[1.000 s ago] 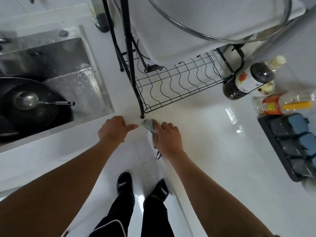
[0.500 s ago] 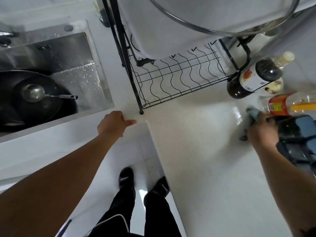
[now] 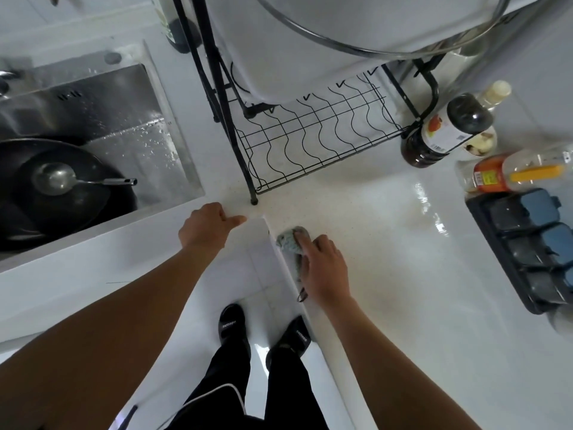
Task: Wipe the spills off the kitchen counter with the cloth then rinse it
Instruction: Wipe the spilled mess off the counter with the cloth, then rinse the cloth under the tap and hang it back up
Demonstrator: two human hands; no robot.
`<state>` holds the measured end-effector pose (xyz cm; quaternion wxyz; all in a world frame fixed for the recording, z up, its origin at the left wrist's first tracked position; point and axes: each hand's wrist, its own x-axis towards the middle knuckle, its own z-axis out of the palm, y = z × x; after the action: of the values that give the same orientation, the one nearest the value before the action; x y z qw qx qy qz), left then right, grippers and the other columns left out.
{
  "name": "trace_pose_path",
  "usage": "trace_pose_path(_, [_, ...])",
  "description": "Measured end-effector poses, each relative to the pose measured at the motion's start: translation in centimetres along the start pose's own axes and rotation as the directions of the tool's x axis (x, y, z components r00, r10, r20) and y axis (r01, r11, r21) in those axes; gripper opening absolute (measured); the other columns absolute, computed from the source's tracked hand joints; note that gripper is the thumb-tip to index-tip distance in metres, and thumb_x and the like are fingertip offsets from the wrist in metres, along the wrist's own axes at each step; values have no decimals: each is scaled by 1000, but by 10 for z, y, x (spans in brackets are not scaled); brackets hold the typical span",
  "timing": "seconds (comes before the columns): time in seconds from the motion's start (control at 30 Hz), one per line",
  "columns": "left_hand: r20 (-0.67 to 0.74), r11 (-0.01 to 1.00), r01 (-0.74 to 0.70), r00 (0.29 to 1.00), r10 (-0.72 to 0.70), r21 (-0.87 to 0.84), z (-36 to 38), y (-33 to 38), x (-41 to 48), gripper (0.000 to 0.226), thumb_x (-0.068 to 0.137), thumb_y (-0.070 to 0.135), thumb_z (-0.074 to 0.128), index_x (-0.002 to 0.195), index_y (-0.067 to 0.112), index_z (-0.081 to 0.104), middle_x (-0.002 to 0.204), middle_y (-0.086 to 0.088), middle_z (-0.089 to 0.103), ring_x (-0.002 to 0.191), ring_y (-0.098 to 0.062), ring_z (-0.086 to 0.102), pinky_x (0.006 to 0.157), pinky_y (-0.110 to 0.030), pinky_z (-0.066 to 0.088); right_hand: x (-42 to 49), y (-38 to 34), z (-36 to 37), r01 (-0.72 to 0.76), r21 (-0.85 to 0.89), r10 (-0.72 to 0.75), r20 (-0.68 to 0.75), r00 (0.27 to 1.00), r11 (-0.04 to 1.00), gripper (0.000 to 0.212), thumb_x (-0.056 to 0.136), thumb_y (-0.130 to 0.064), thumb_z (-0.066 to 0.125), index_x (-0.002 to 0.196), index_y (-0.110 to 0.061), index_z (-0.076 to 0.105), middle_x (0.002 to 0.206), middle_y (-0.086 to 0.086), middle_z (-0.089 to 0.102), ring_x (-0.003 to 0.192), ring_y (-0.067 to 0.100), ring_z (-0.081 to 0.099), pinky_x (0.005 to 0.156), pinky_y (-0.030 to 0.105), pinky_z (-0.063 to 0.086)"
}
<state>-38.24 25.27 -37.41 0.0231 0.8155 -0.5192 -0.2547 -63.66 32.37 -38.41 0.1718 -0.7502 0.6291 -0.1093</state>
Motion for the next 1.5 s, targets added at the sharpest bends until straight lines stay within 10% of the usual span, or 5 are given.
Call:
trace_pose_path(0.43, [23,994,-102,995,101,29,1,-5,2,55,85,78,51,82,23,56,75,-2,68,72,-26,69,68,-40,55,-42,163,-86,-774,72,764,-237,599,629,58,80,-13,39,136,-27,45,106,24,49,94,48,55,82,49,48])
trace_pose_path(0.73, [138,984,-158,976,168,-82,-16,-11,-9,61,93,75,36,81,20,58,73,0,68,69,-20,68,66,-39,55,-54,-46,24,-314,-61,299,-179,937,947,45,82,-18,55,126,-13,65,92,13,58,76,35,57,65,39,50])
trace_pose_path(0.87, [284,888,-143,915,287,-437,-53,-28,-21,49,103,53,43,85,12,64,80,-5,71,70,-20,70,73,-39,60,-13,-85,-2,-402,124,402,26,915,907,42,88,-19,56,130,-25,61,105,4,60,89,29,62,73,35,52])
trace_pose_path(1.2, [189,390,39,916,353,-920,-267,-81,-11,24,106,17,50,125,16,65,115,-12,68,104,-25,66,79,-27,53,137,-266,-138,-433,901,-79,433,898,23,37,77,-1,59,110,-8,75,113,20,72,98,31,71,76,33,57])
trace_pose_path(1.5, [50,170,44,998,34,-985,-365,-178,34,26,99,-1,55,84,14,71,72,-2,70,65,-15,64,70,-29,50,255,-442,-90,-660,751,-375,606,701,-19,39,89,-12,45,120,-3,67,123,24,64,106,36,65,95,47,51])
